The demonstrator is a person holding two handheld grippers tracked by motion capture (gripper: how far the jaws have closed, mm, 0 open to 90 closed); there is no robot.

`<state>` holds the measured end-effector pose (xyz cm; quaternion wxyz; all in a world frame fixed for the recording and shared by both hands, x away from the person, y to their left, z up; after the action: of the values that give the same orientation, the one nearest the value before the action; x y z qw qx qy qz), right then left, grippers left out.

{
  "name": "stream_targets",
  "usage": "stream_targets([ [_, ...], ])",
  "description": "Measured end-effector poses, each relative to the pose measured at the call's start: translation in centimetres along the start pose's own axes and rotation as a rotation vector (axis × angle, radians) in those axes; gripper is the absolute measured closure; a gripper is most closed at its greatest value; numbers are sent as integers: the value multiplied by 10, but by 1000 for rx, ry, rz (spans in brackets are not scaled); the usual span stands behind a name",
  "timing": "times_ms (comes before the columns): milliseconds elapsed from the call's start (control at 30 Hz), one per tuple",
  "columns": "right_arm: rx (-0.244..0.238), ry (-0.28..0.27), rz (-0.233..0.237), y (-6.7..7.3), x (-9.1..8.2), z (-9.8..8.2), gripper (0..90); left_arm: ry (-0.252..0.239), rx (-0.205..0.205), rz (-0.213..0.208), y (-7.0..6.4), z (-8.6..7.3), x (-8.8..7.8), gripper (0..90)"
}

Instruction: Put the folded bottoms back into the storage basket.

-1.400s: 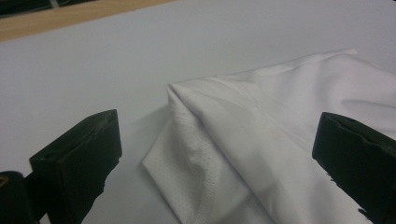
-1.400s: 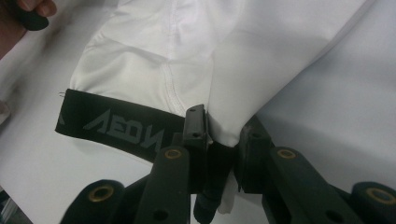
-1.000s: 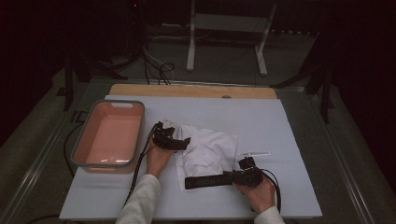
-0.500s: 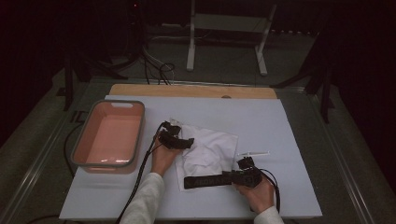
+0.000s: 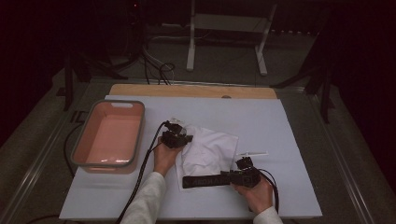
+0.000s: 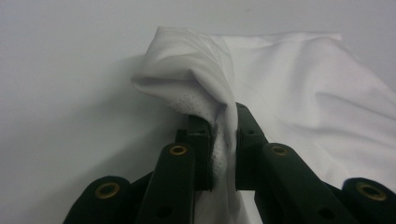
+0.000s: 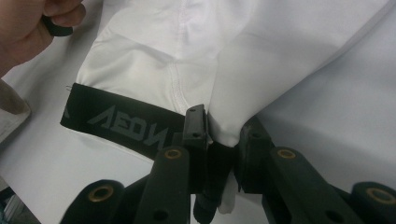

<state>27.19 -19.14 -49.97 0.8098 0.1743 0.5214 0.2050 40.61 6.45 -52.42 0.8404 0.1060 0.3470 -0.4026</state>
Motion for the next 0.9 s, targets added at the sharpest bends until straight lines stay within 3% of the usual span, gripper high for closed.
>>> stream_targets([
  [200,1,-8,8,2,-1,0,768,-37,-22,-22,0,4,-7,819],
  [900,-26,-54,36,12,-8,5,770,-80,-3,-24,-4,26,-32,821],
])
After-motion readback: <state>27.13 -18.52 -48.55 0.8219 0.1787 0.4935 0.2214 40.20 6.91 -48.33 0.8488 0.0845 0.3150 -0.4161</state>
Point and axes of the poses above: each handheld gripper's, and its own axes: x roughly forward along the jaws, z roughly out of its top, y roughly to its left, the point moved 1 cm from there along x, roughly forward along the jaws, and after that the axes turned 15 degrees about x, right-handed, at the moved point
